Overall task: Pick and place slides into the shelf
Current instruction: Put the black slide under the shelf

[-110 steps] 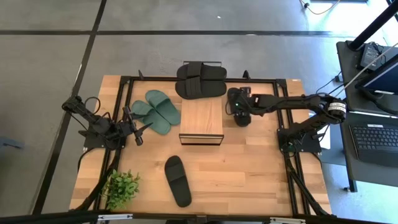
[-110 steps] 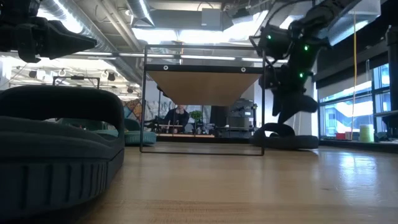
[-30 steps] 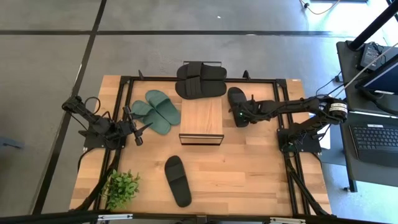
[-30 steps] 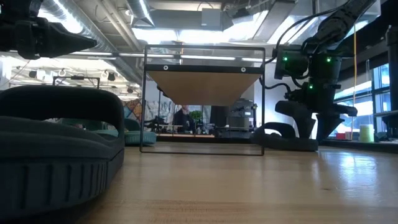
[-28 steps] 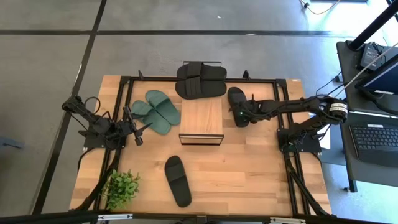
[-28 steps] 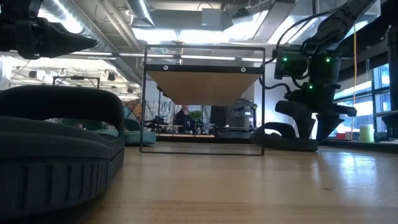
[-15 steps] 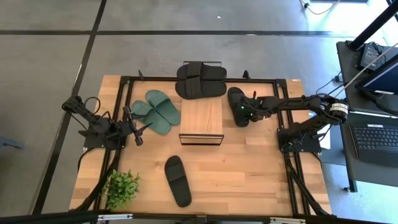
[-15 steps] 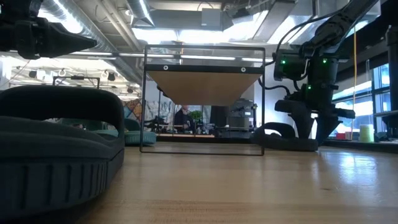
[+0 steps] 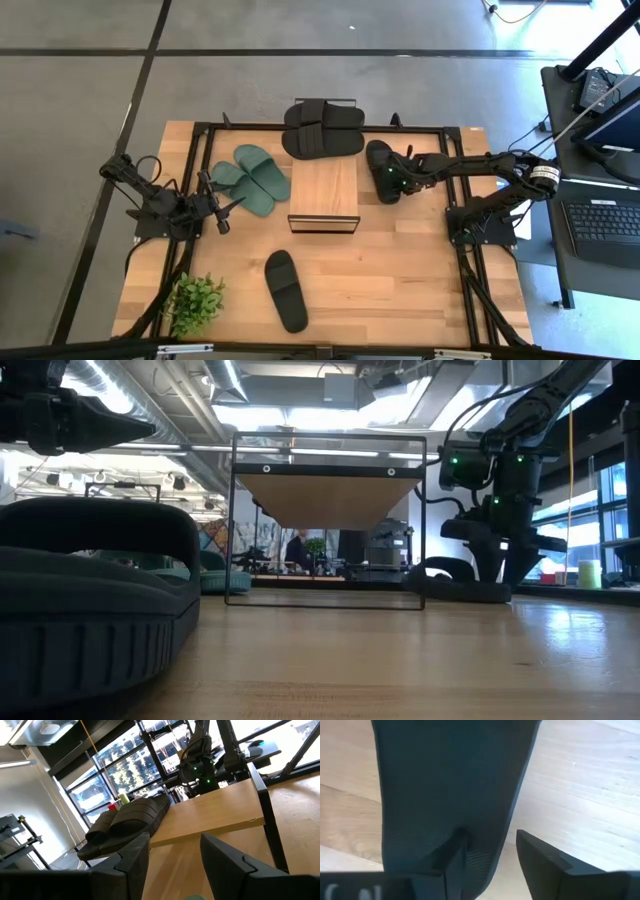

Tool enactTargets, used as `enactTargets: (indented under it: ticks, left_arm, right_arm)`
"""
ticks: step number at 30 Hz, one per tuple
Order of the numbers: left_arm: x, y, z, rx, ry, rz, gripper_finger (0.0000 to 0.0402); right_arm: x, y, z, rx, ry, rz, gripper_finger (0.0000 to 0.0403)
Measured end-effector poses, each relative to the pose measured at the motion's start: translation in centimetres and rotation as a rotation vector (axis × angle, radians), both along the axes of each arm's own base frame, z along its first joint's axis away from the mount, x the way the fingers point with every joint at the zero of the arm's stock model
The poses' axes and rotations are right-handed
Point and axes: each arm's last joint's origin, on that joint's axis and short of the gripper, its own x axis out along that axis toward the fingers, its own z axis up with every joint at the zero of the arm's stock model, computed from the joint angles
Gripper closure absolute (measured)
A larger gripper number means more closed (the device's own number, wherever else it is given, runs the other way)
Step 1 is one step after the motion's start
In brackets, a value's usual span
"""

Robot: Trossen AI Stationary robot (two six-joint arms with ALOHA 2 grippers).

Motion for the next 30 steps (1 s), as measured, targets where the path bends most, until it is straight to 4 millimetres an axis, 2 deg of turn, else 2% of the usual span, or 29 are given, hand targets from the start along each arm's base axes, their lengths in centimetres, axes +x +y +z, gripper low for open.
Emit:
enactTargets:
  ticks: [11,19,23,30]
  left_arm:
    - [0.00,0.00,0.00,0.000,0.000,0.000,0.0233]
    - [0.00,0.00,0.00,0.000,0.000,0.000,0.0233]
    - [0.00,0.00,0.00,0.000,0.000,0.000,0.0233]
    - [0.00,0.00,0.00,0.000,0.000,0.000,0.0233]
  right_arm:
    - [0.16,0.16,0.02,-0.011,-0.001,0.004,0.0273]
    - [0.09,0.14,0.04,-0.032,0.022,0.061,0.0345]
    - [0.08,0.10,0.05,-0.054,0.045,0.148,0.0383]
    - [0.43,-0.12,0.50,-0.082,0.069,0.259,0.0388]
